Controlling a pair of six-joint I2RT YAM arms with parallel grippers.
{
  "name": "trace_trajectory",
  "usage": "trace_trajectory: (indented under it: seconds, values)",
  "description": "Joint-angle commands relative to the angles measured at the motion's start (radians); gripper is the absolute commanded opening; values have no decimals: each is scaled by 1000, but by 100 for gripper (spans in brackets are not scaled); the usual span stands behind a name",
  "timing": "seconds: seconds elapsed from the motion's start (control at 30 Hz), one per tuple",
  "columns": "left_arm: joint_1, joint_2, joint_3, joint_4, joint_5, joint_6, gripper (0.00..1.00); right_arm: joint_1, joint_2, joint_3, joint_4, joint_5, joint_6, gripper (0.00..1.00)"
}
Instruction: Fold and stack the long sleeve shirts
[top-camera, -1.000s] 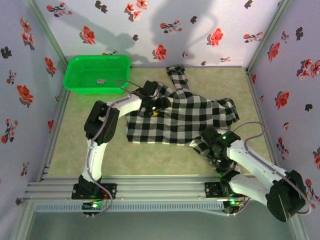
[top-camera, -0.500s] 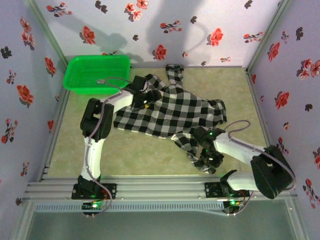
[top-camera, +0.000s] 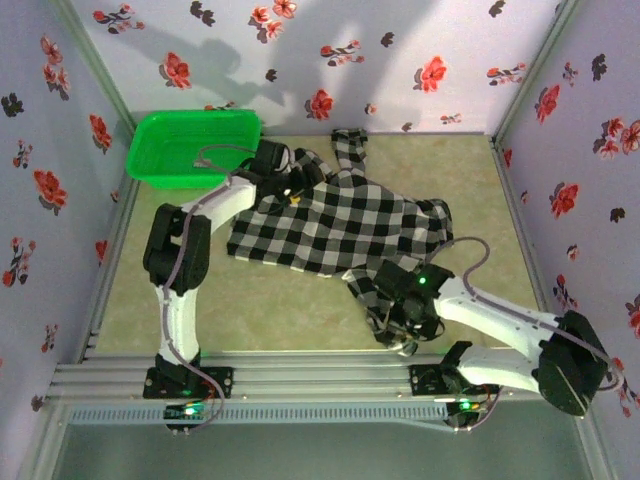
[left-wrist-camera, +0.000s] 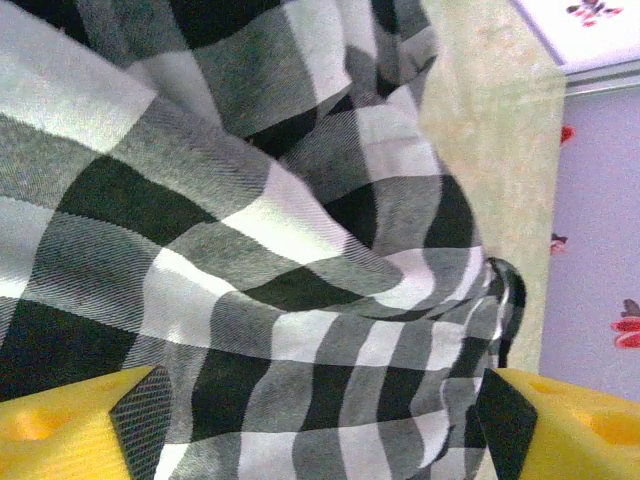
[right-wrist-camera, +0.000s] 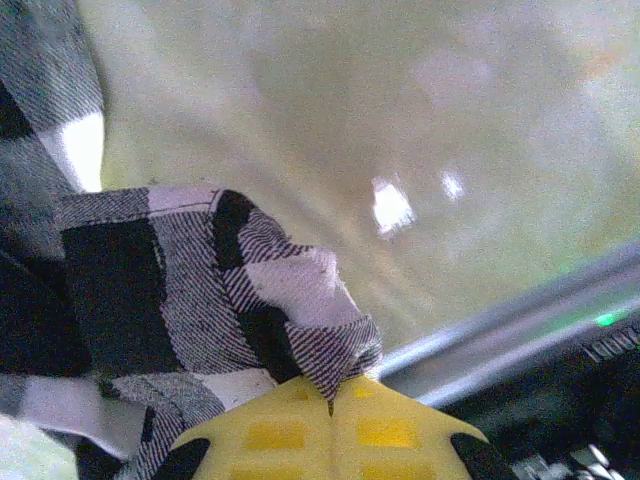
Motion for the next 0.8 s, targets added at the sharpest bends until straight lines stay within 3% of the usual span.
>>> trace_trajectory:
  seconds: [0.0, 0.17, 0.27, 0.4, 0.53, 0.63, 0.77]
  values:
    - [19, -64, -12, -13, 12, -14, 83, 52, -43, -21, -120, -74, 73, 2]
    - [44, -143, 6, -112, -3, 38, 86, 62, -68, -21, -24, -166, 33, 23]
    - [77, -224, 7, -256, -45, 118, 87, 66, -72, 29, 5, -210, 22, 40]
    - [133, -358, -46, -472, -111, 255, 88, 34, -127, 135, -68, -68, 36, 61]
    - [156, -461, -158, -629, -135, 405, 89, -232, -116, 134, -8, -68, -109, 57]
    - [174, -494, -265, -680, -126, 473, 87, -372, -4, 83, 149, -158, -227, 50]
    - [218, -510, -371, -678, -123, 519, 81, -388, 181, 120, 271, -192, -307, 44]
